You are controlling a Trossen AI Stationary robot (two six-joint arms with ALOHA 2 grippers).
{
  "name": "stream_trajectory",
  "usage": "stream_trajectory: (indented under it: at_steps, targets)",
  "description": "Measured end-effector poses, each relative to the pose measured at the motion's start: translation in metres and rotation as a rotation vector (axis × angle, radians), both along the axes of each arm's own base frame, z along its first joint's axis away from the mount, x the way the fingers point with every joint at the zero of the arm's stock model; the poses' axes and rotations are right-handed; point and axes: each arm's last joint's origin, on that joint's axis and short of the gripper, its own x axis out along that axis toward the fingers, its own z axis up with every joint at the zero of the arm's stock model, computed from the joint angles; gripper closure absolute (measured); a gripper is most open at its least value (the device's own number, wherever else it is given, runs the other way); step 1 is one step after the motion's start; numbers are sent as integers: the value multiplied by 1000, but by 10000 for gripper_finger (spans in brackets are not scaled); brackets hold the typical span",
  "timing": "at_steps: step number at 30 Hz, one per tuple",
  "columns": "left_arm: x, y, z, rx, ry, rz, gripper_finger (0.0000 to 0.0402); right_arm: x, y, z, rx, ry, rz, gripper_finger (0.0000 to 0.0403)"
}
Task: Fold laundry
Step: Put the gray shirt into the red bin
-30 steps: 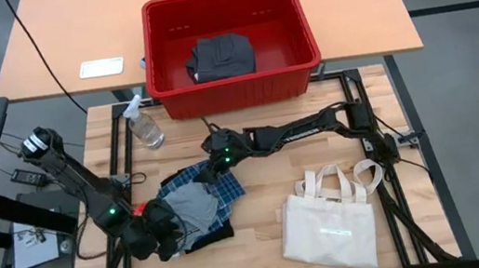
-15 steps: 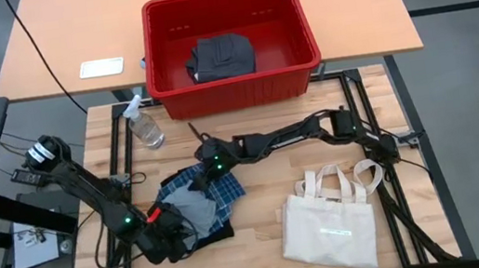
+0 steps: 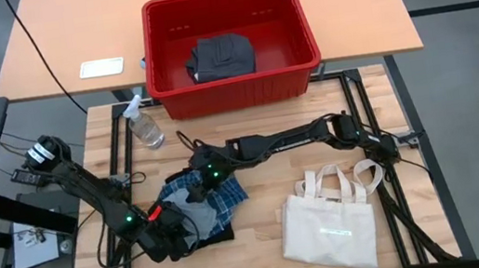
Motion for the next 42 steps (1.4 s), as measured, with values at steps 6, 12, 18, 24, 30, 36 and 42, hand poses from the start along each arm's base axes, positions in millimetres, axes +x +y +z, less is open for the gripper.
stream_trajectory:
  at_steps: [6,12,18,24,30,36,42]
  targets:
    - [0,0,0,0,1,0,258,0,2,-2,102,38,-18,57]
    - [0,0,0,-4,0,1,258,1,6,6,179,12,0,57]
    - [0,0,0,-8,-3,0,258,0,8,10,241,22,14,57]
    - [2,-2,1,-25,-18,5,258,-11,1,37,186,-12,-31,57]
    - [2,-2,1,-28,-18,10,258,-24,-24,45,146,57,-52,57]
    - [1,-2,1,-26,-17,8,258,-25,-3,47,187,64,9,57]
    - [1,-2,1,-25,-17,6,258,-24,7,45,103,59,-122,58]
